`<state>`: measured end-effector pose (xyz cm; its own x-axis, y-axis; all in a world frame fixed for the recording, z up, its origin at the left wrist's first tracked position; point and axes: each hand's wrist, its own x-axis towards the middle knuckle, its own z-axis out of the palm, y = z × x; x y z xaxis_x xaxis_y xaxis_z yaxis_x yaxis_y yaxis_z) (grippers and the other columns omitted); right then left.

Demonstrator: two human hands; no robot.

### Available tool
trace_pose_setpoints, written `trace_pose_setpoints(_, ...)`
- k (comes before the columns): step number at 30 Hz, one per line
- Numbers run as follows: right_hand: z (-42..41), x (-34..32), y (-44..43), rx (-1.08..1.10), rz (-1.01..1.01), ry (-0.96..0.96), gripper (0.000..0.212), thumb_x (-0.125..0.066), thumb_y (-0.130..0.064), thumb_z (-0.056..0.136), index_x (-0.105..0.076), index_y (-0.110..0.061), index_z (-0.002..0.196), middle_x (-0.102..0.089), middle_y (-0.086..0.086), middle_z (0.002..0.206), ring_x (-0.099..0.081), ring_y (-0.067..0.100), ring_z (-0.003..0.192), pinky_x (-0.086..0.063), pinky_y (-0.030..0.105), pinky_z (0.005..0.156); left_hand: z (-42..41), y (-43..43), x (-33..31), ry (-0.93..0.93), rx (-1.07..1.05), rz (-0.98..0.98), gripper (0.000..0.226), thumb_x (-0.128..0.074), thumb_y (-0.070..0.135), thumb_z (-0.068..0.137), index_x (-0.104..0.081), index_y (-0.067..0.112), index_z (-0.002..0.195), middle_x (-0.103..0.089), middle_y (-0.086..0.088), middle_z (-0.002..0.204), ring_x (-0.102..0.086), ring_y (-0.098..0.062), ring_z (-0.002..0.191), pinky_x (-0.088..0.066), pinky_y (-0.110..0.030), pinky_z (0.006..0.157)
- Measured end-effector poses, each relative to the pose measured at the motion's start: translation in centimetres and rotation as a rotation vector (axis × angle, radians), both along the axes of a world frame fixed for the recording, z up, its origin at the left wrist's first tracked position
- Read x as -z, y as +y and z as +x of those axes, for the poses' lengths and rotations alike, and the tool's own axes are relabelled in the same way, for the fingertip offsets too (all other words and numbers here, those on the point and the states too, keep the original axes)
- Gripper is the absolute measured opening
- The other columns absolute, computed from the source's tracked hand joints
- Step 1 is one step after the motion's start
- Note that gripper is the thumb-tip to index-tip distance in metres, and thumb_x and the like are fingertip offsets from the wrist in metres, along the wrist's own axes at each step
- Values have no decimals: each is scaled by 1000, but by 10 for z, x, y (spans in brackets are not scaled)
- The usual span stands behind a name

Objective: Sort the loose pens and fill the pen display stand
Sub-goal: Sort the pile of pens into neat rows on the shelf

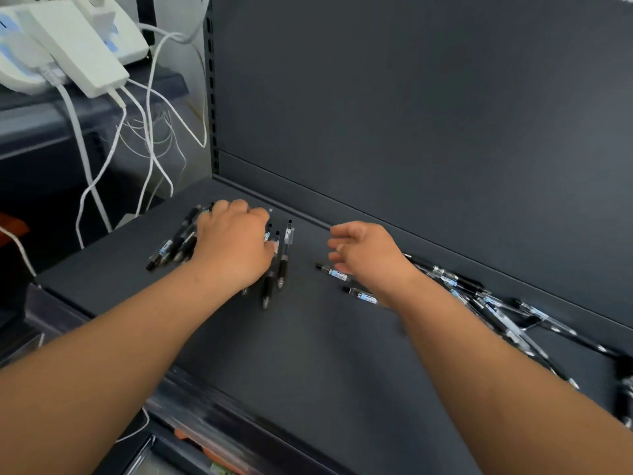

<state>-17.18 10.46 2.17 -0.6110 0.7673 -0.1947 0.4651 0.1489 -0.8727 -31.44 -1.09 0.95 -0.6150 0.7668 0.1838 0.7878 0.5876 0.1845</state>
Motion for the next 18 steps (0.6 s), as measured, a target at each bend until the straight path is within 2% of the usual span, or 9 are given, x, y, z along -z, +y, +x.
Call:
trace_pose_setpoints(4, 29, -7, 16, 42, 59, 2, 32, -45, -1, 93, -57, -10, 122, -64, -1, 99, -61, 12, 83, -52, 33, 86, 28, 21, -4, 11, 182, 15, 43, -55, 43, 89, -51, 26, 129, -50, -1, 128, -36, -26, 124, -28, -38, 101)
trace_pose_setpoints(8, 63, -3, 24, 20, 294, -143, 27, -52, -8, 91, -61, -15, 115, -65, -7, 99, -62, 11, 91, -50, 18, 73, 50, 37, 2, -41, 362, -41, 44, -53, 36, 92, -46, 28, 135, -49, 2, 130, -38, -23, 125, -29, -36, 102)
trace_pose_setpoints(9, 70, -1, 23, -2, 356, -194, 28, -53, -9, 91, -62, -17, 116, -65, -6, 102, -62, 11, 95, -49, 18, 74, 54, 41, 4, -57, 390, -57, 43, -53, 33, 93, -46, 27, 135, -50, 2, 129, -39, -23, 124, -30, -36, 103)
trace_pose_setpoints(12, 89, 6, 20, -63, 491, -327, 30, -59, -10, 88, -63, -16, 117, -67, -3, 110, -61, 14, 104, -46, 26, 92, 64, 49, 12, -82, 435, -101, 42, -51, 24, 94, -46, 26, 136, -50, 2, 130, -41, -23, 123, -34, -34, 102)
trace_pose_setpoints(18, 108, 15, 21, -104, 621, -469, 34, -63, -15, 85, -61, -18, 118, -65, 0, 116, -58, 20, 108, -46, 32, 92, 76, 65, 14, -152, 485, -112, 52, -49, 10, 89, -44, 27, 138, -44, 5, 141, -34, -21, 130, -33, -35, 105)
